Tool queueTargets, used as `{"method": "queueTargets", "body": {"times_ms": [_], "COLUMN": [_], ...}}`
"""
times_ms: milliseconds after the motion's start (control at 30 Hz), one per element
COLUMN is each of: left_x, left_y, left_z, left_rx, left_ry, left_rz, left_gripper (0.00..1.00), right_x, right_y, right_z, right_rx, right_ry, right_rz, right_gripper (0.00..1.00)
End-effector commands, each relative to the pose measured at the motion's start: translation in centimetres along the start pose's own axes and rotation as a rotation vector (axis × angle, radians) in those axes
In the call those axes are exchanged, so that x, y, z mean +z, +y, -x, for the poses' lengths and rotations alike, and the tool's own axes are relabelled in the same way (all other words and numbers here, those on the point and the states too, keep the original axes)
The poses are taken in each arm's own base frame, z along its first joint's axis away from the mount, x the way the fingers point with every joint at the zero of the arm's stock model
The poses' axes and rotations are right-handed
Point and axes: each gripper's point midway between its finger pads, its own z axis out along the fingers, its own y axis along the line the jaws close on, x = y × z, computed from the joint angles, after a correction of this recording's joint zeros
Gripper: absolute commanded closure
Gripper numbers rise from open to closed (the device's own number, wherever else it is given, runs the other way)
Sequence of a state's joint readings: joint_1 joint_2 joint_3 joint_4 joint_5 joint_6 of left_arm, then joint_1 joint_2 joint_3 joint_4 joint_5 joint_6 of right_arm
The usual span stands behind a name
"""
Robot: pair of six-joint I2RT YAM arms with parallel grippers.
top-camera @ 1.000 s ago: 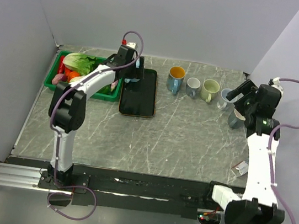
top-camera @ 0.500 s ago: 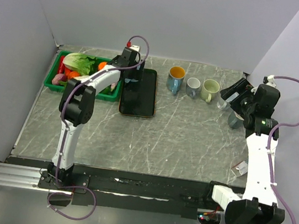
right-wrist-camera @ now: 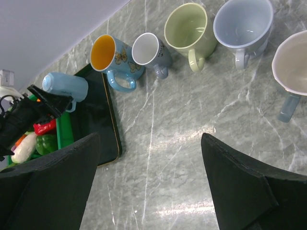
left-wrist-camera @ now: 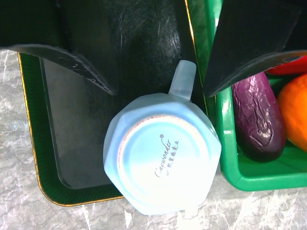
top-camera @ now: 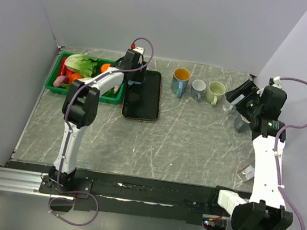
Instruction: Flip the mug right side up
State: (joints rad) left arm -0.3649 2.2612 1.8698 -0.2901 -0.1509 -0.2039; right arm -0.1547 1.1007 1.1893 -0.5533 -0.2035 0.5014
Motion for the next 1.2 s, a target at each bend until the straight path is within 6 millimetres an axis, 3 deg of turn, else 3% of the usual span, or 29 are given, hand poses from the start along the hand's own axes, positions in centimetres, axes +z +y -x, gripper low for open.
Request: {"method": "queueTargets", "body": {"times_ms": [0,500,600,633,700,833,867,900,967,1167], "left_x": [-0.3,0.7,0.5,0.4,0.3,-0.5,-0.7,-1.1,-2.2,-6.4], "left_y": [-0.5,-0.6,-0.6,-0.7,-0.6,-0.9,-1.1,-1.4,-2.0,-4.2], "left_z": [3.5,2.9,2.8,2.8,2.8,2.9,3.0,3.3,3.9,6.4], "left_rx": [-0.015,-0.018,-0.02,-0.021,-0.028,-0.049,-0.055,-0.078,-0.111,-0.32], "left_ry": [-0.096,-0.072,-0.07,-0.072,-0.07,-0.058,-0.054,-0.054,-0.05,-0.025], "left_rz": [-0.032,-0.028,-0.029,-0.031,-0.029,-0.045,-0.054,-0.065,-0.1,-0.254], "left_gripper": [0.27,0.67,0.79,0.89,0.99,0.99,0.99,0.99,0.99,0.99], "right_x": [-0.3,-0.6,-0.7,-0.7,-0.7,-1.0,-1.0,-1.1,-1.2,-1.7], "right_y": [1.1,0.9,0.9,1.0,1.1,1.8,2.0,2.2,3.0,7.4], "right_z": [1.2,1.0,1.0,1.0,0.9,0.9,0.9,0.7,0.5,-1.6], "right_rx": [-0.004,0.012,0.016,0.017,0.02,0.021,0.019,0.016,0.008,0.02], "right_ry": [-0.041,-0.038,-0.04,-0.039,-0.037,-0.035,-0.035,-0.033,-0.027,0.037], "right_rz": [0.033,0.021,0.024,0.027,0.031,0.068,0.073,0.078,0.113,0.355], "right_gripper": [0.09,0.11,0.12,0.12,0.12,0.11,0.09,0.01,0.0,0.0]}}
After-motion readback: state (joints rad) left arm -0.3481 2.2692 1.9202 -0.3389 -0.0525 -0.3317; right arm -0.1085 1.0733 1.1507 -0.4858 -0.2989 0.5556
